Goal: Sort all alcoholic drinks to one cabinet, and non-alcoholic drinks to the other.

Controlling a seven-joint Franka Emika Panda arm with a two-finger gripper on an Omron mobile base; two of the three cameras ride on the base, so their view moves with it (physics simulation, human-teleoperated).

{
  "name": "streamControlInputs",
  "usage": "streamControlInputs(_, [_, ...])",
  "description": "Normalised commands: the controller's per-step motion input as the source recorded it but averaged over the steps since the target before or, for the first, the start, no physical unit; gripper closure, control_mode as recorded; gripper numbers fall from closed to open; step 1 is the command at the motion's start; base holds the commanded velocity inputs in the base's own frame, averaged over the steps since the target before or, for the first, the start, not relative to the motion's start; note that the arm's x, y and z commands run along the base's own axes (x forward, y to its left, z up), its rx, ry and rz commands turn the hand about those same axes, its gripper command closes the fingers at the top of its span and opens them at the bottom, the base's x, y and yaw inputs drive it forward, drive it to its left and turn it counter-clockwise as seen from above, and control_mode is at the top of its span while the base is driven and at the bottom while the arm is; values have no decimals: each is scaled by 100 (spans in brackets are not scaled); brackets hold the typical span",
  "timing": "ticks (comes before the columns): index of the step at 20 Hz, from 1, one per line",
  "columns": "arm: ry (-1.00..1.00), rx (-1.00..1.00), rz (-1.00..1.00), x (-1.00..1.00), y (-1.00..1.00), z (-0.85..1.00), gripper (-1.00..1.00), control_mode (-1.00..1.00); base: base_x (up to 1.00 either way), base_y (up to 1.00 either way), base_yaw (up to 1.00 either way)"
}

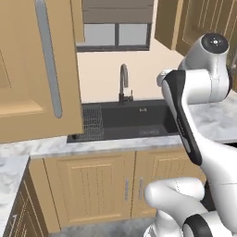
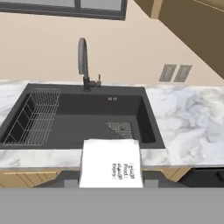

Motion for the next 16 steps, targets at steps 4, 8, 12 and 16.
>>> streamControlInputs(4, [0, 0, 0, 0, 0, 0, 100, 100, 25, 34, 18])
streamControlInputs(8, [0, 0, 0, 0, 0, 0, 100, 100, 2, 31, 28])
streamControlInputs(12, [0, 0, 0, 0, 0, 0, 100, 100, -3, 28, 33])
streamControlInputs(16, [0, 0, 0, 0, 0, 0, 100, 100, -2, 15, 36])
